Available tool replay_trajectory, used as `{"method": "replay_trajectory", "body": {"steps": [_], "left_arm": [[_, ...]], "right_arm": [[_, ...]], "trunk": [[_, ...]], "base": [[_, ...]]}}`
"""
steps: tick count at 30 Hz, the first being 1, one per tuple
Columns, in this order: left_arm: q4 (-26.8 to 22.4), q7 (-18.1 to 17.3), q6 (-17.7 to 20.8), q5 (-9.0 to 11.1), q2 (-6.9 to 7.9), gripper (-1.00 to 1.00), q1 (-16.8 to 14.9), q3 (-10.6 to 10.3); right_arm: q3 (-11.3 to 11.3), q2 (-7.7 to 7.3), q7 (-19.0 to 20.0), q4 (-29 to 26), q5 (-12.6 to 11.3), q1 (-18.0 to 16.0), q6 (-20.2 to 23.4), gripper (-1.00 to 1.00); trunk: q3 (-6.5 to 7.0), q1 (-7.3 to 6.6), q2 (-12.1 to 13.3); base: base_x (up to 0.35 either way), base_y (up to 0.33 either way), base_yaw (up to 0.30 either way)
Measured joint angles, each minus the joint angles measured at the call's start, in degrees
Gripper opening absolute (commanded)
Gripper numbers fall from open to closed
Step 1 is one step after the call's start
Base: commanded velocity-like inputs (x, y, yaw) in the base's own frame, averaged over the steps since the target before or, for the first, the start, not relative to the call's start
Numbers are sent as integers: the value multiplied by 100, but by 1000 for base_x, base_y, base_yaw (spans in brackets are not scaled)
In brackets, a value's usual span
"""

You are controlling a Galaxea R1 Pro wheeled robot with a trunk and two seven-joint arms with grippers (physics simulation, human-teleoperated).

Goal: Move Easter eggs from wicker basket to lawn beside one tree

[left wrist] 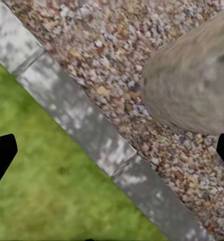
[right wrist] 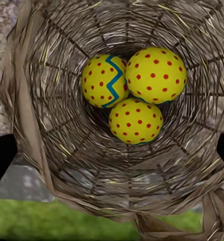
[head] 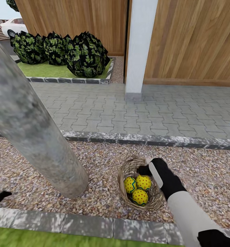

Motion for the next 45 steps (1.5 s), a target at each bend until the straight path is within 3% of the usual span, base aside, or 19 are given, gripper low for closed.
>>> {"method": "replay_trajectory", "body": {"steps": [5,12,15,19,36,45], "left_arm": [[-7,0,-3,7,1,100,-2,50],[-145,0,11,25,-3,100,-3,61],[-460,10,352,125,-7,100,-2,66],[-613,16,462,149,-37,100,-2,53],[-654,18,501,185,-15,100,-2,83],[-628,18,499,421,-12,100,-2,101]], "right_arm": [[18,-13,255,128,13,-154,-1,100],[18,-55,317,158,9,-186,-1,100],[16,-77,334,159,3,-188,-1,100],[13,-91,368,156,2,-188,-2,100],[11,-109,378,356,6,-208,-2,100],[14,-146,380,356,0,-215,-2,100]], "trunk": [[0,0,0],[0,0,0],[-53,65,-119],[-125,153,-279],[-431,527,-961],[-592,724,-1322]], "base": [[0,0,0],[0,0,0],[0,0,0],[0,0,0],[0,0,0],[0,0,0]]}}
